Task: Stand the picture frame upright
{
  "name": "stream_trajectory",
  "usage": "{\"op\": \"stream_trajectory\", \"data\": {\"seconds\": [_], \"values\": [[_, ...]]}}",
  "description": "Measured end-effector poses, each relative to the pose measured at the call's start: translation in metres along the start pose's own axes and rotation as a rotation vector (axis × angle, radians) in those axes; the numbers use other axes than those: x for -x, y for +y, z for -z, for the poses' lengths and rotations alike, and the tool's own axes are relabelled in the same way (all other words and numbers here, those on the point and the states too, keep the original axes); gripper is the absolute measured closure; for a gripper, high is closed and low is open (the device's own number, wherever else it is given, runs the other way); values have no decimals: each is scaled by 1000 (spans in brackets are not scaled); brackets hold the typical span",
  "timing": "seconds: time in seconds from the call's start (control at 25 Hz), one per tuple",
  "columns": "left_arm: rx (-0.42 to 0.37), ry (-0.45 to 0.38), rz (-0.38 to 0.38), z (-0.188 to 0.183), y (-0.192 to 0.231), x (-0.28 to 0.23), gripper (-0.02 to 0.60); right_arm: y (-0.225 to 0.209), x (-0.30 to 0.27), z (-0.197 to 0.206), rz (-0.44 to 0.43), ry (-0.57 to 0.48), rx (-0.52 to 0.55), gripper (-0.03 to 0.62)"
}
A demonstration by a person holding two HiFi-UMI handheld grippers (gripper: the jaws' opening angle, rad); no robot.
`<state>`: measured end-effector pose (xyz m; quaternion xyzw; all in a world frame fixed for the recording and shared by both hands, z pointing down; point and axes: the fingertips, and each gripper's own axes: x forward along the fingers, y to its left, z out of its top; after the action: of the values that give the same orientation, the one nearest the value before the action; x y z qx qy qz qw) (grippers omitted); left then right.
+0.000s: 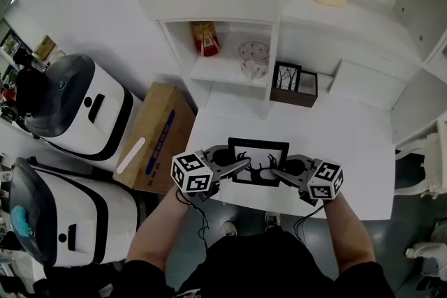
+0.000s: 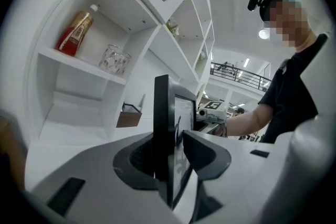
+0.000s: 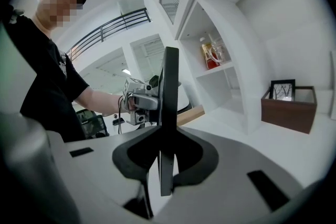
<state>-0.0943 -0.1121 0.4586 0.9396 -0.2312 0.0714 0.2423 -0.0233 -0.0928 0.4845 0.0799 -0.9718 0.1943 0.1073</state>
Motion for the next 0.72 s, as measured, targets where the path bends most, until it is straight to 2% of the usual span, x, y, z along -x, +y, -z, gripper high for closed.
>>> {"op": "stream_trajectory", "data": {"seconds": [0.12, 0.4, 0.72], "values": [[-17, -8, -53, -4, 16, 1, 422, -7, 0, -7, 15, -22, -1, 536], [21, -60, -136, -11, 44, -3, 410, -25, -1, -14, 36, -67, -21, 540], [2, -43, -197, -17, 77, -19, 406, -68, -12, -13, 115, -39, -4, 539]]}}
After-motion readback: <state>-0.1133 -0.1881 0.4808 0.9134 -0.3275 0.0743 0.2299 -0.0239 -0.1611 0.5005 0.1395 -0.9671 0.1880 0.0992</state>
